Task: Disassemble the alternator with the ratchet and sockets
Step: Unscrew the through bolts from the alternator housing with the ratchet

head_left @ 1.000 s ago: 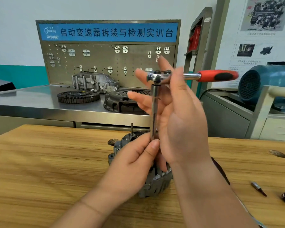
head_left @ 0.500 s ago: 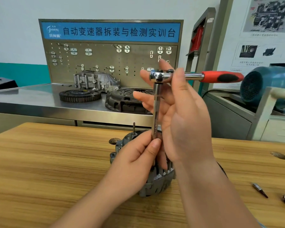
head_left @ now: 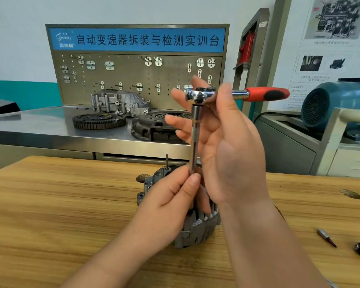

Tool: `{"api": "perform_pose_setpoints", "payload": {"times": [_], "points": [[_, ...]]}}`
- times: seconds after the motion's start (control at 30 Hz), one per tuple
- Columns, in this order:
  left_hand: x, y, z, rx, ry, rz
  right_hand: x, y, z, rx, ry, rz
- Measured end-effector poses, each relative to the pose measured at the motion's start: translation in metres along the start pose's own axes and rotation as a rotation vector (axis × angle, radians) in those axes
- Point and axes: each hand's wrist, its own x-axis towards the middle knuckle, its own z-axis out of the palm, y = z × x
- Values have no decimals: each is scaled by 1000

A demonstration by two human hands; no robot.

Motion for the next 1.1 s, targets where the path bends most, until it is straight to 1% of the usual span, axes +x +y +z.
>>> {"api": "perform_pose_setpoints", "payload": {"times": [0.1, 0.17, 0.2, 0.23, 0.33, 0.43, 0.53, 0.67, 0.77, 0.87, 0.97, 1.03, 1.1], "points": [[2, 0, 2, 52, 53, -30, 0, -1, 2, -78, -6, -116], [3, 1, 3, 59, 64, -42, -1, -1, 3, -139, -57, -212], [3, 1, 3, 61, 58, -41, -1, -1, 3, -151, -78, -222], [2, 2, 2, 49, 50, -45, -1, -1, 4, -130, -82, -203], [1, 3, 0, -25, 19, -66, -1, -1, 2, 30, -49, -73], [0, 5, -1, -36, 8, -53, -1, 0, -1, 38, 0, 11], [2, 4, 0, 31, 0, -51, 0, 0, 0, 0, 20, -28], [4, 2, 2, 60, 71, -67, -1, 0, 3, -76, -55, -141], [3, 1, 1, 55, 62, -48, -1, -1, 5, 3, -81, -94], [1, 2, 0, -28, 17, -64, -1, -1, 2, 56, -33, -4], [1, 2, 1, -8, -2, -32, 0, 1, -1, 22, 27, 10], [2, 0, 1, 35, 11, -33, 0, 2, 2, -31, 49, -42], [3, -2, 2, 72, 43, -27, -1, 2, 4, -100, 37, -152]]}}
